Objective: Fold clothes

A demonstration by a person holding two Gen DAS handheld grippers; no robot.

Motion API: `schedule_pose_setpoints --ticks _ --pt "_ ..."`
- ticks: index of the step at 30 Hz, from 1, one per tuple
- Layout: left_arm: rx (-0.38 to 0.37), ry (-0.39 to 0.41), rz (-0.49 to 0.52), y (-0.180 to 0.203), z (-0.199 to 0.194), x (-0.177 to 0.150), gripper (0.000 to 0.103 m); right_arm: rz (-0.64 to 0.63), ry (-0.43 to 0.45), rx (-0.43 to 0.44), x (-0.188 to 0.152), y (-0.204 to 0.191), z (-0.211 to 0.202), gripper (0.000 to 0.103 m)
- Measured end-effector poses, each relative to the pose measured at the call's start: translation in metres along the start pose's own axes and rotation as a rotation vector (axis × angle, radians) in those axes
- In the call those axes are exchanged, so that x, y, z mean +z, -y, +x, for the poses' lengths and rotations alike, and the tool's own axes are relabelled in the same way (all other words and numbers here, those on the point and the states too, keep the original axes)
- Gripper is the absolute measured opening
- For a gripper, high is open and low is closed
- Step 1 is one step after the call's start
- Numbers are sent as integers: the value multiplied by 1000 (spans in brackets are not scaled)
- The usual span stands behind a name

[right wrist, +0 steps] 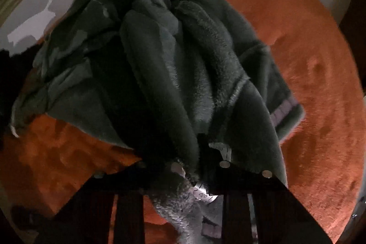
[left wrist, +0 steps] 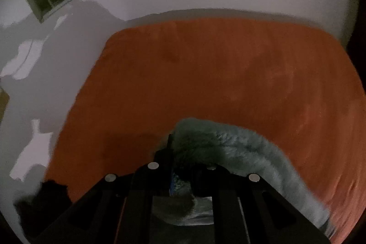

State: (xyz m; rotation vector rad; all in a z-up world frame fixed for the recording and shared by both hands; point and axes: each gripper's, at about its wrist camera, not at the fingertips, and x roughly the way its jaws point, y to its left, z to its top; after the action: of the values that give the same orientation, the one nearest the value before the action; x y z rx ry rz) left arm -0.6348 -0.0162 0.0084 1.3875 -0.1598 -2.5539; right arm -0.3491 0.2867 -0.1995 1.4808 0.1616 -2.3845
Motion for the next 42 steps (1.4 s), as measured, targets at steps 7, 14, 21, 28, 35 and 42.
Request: schedule_pose_setpoints --ticks 7,14,21,28,35,42 --pt "14 62 -68 19 16 5 13 30 53 108 -45 24 -71 14" --pt "-233 -78 64 67 15 -107 35 -38 -30 238 -76 4 -57 16" --pt "-419 43 279 105 -65 -229 63 183 55 279 -89 34 -65 69" --pt "-552 6 699 221 -98 -303 63 317 62 276 -99 54 -51 70" --pt "-657 -83 651 227 -99 -327 63 310 8 237 -88 40 -10 70" --pt "-593 32 706 221 -109 -321 63 303 111 44 -59 47 -18 13"
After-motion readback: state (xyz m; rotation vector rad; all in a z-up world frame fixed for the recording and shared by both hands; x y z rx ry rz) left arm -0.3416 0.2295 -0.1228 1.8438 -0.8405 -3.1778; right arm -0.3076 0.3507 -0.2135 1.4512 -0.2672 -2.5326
